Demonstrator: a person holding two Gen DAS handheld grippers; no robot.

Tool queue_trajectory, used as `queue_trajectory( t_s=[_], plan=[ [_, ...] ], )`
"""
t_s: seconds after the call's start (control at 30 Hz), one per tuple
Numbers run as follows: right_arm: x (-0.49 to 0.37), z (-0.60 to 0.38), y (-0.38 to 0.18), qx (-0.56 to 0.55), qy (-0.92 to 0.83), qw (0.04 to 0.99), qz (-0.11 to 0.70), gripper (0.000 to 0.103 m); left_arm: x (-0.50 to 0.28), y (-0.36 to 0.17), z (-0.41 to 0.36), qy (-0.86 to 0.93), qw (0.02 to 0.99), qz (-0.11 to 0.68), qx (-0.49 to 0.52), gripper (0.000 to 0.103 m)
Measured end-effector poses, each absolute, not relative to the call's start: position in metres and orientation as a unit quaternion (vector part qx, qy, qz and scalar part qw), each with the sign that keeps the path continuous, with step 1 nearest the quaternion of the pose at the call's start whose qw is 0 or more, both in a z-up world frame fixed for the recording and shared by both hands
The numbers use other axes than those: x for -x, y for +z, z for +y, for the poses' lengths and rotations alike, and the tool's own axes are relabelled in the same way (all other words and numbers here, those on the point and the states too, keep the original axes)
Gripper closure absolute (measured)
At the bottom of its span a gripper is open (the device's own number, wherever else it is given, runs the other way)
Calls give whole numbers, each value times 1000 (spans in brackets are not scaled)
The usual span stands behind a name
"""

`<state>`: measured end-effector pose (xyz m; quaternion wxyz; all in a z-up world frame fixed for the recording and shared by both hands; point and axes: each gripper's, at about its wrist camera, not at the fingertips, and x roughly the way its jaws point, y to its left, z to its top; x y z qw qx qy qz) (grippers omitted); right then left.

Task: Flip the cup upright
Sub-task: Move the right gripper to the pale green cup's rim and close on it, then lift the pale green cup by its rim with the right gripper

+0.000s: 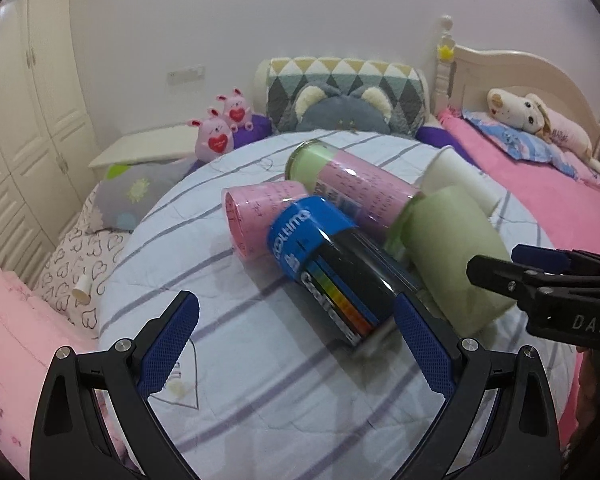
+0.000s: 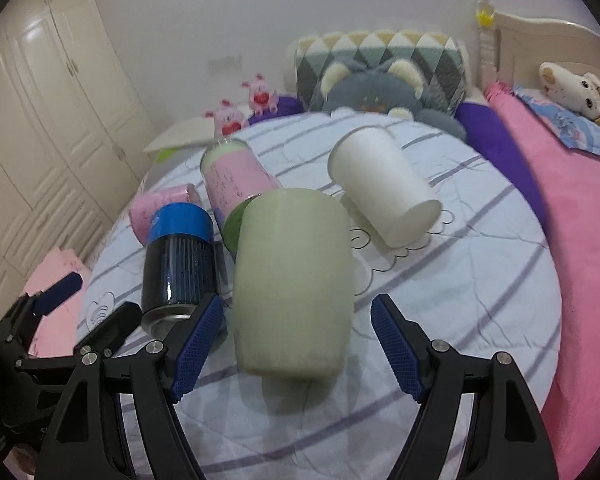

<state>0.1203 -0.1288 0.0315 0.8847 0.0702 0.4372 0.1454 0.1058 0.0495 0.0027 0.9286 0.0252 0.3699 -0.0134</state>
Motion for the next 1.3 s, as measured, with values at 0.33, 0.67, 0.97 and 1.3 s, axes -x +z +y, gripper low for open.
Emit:
queue_trajectory(
  t_s=[0.33,0.67,0.97,1.3],
  plan=[
    [-161,-111,25,-43,129,842,523,25,-135,7,71,6,908,418,-10,4],
    [-181,-95,-2,-13,112,796,595,23,-143,2,82,13,896,444,-4,4],
    [-168,-106,7,-39,104,802,587,26,-142,-1,83,12,893,450,-6,4],
    [-146,-114,20,-45,93,819,565,25,-136,-1,78,7,894,447,-5,4]
  ],
)
